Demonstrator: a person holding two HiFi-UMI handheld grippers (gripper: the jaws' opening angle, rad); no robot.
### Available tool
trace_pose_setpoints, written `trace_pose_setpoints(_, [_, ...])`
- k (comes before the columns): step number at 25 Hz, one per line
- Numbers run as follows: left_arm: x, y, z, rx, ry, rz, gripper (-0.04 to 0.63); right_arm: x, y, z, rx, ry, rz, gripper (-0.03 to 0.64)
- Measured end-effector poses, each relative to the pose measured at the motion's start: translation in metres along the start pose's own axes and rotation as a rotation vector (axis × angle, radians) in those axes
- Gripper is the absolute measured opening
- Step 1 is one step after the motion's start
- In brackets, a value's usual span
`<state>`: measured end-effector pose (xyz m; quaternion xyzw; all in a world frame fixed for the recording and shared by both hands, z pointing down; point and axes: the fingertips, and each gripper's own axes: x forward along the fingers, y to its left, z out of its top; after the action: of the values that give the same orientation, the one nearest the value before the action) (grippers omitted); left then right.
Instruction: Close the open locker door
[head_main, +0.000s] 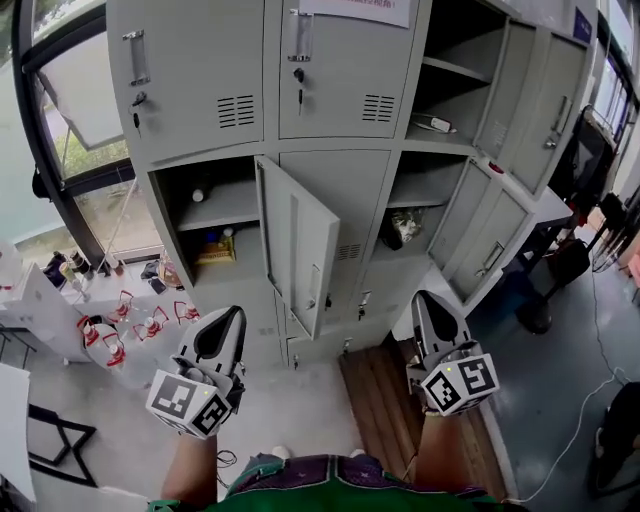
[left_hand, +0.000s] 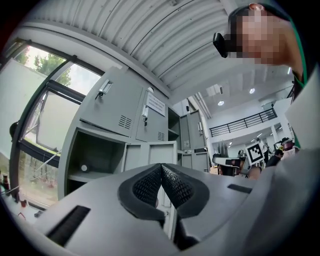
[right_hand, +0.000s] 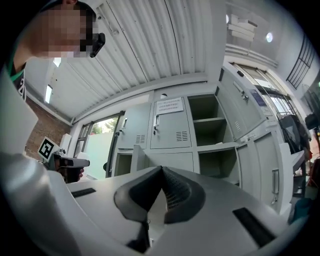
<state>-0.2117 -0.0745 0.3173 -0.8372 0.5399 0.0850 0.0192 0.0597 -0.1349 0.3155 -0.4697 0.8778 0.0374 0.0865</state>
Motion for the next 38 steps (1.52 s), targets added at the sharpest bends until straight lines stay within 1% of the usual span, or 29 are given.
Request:
trace_pose_setpoints(3, [0.013, -0.017, 0.000, 0.004, -0.020, 0.038, 0.020, 0.005, -0.028, -0.001, 0.023, 0.001, 0.050, 0.006])
trace_pose_setpoints(4, [0.018, -0.026, -0.001, -0.002, -0.024, 0.038, 0.020, 0.006, -0.034, 0.000, 0.021, 0.007, 0.071, 0.006])
trace_pose_setpoints(5, [0.022, -0.037, -0.001, -0.007, -0.025, 0.025, 0.067, 0.005, -0.040, 0.001, 0.015, 0.012, 0.090, 0.006])
trace_pose_setpoints(6, [0.027, -0.048, -0.002, -0.007, -0.022, 0.009, 0.224, 0.003, -0.046, 0.002, 0.011, 0.014, 0.106, 0.006])
trace_pose_setpoints(7, [0.032, -0.058, -0.003, 0.003, -0.022, 0.004, 0.314, 0.002, -0.052, 0.002, 0.015, 0.013, 0.118, 0.006])
trace_pose_setpoints(8, [0.037, -0.066, -0.003, 0.019, -0.024, 0.010, 0.355, 0.000, -0.058, 0.001, 0.025, 0.009, 0.129, 0.006])
trace_pose_setpoints(10, [0.046, -0.078, -0.004, 0.041, -0.032, 0.030, 0.389, -0.002, -0.068, -0.001, 0.044, 0.004, 0.146, 0.006])
trace_pose_setpoints(14, [0.070, -0.098, -0.013, 0.054, -0.005, 0.028, 0.396, -0.013, -0.082, 0.001, 0.053, -0.007, 0.161, 0.006])
trace_pose_setpoints(20, [0.111, -0.107, -0.034, 0.077, 0.050, 0.008, 0.394, -0.034, -0.097, 0.003, 0.070, -0.029, 0.148, 0.006])
trace_pose_setpoints(24, [0.133, -0.099, -0.045, 0.091, 0.085, 0.026, 0.394, -0.045, -0.107, 0.002, 0.078, -0.036, 0.128, 0.006])
trace_pose_setpoints(30, [0.153, -0.081, -0.055, 0.077, 0.119, 0.050, 0.394, -0.053, -0.120, -0.001, 0.088, -0.039, 0.096, 0.006])
trace_pose_setpoints(35, [0.164, -0.071, -0.061, 0.076, 0.143, 0.066, 0.390, -0.052, -0.120, -0.004, 0.094, -0.037, 0.085, 0.006])
trace_pose_setpoints(38, [0.166, -0.065, -0.059, 0.078, 0.140, 0.086, 0.302, -0.049, -0.119, -0.006, 0.093, -0.034, 0.085, 0.006])
